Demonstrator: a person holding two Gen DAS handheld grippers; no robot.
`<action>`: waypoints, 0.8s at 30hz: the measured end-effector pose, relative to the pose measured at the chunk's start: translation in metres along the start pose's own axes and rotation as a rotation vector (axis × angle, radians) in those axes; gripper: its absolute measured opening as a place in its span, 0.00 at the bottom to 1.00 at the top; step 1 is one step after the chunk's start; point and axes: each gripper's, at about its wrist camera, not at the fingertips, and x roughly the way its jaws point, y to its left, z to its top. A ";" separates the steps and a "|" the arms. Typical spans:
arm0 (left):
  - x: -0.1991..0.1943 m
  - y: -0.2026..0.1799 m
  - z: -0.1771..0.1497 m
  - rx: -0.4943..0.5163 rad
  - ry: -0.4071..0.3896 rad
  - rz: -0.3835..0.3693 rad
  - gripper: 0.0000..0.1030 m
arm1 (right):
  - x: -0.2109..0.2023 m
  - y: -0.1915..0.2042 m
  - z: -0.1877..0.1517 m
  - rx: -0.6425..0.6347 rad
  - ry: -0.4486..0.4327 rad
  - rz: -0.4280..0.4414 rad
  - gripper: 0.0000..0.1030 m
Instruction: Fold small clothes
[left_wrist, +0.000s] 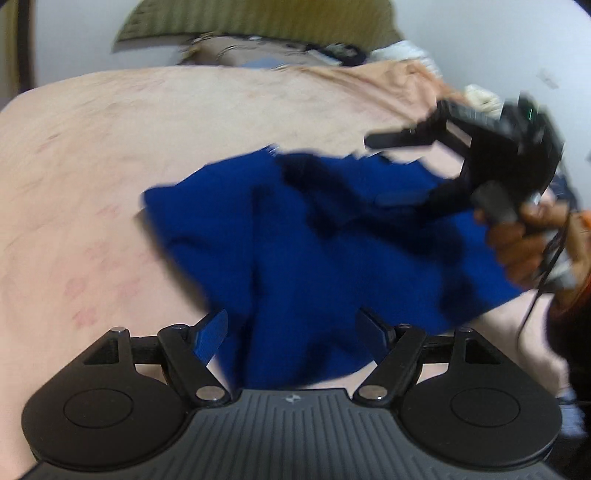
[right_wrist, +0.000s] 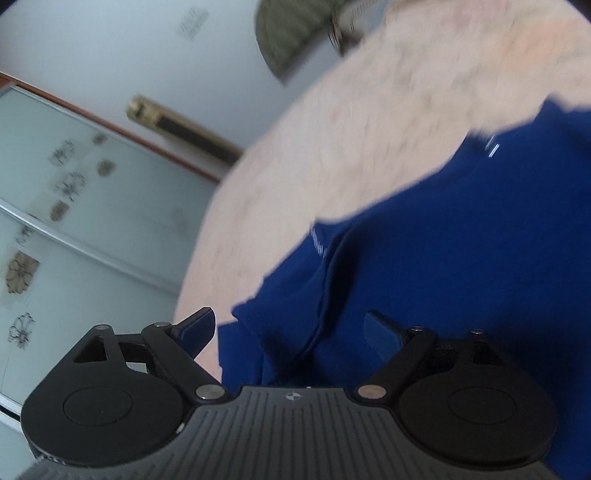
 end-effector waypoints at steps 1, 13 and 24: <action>0.003 0.003 -0.004 -0.011 0.003 0.044 0.74 | 0.008 0.004 0.002 0.002 0.016 0.000 0.87; -0.008 0.027 -0.022 -0.101 -0.081 0.256 0.74 | 0.043 0.026 0.042 0.179 -0.104 0.273 0.92; -0.037 0.021 -0.017 -0.144 -0.181 0.012 0.73 | -0.083 0.042 -0.045 -0.360 -0.267 -0.287 0.92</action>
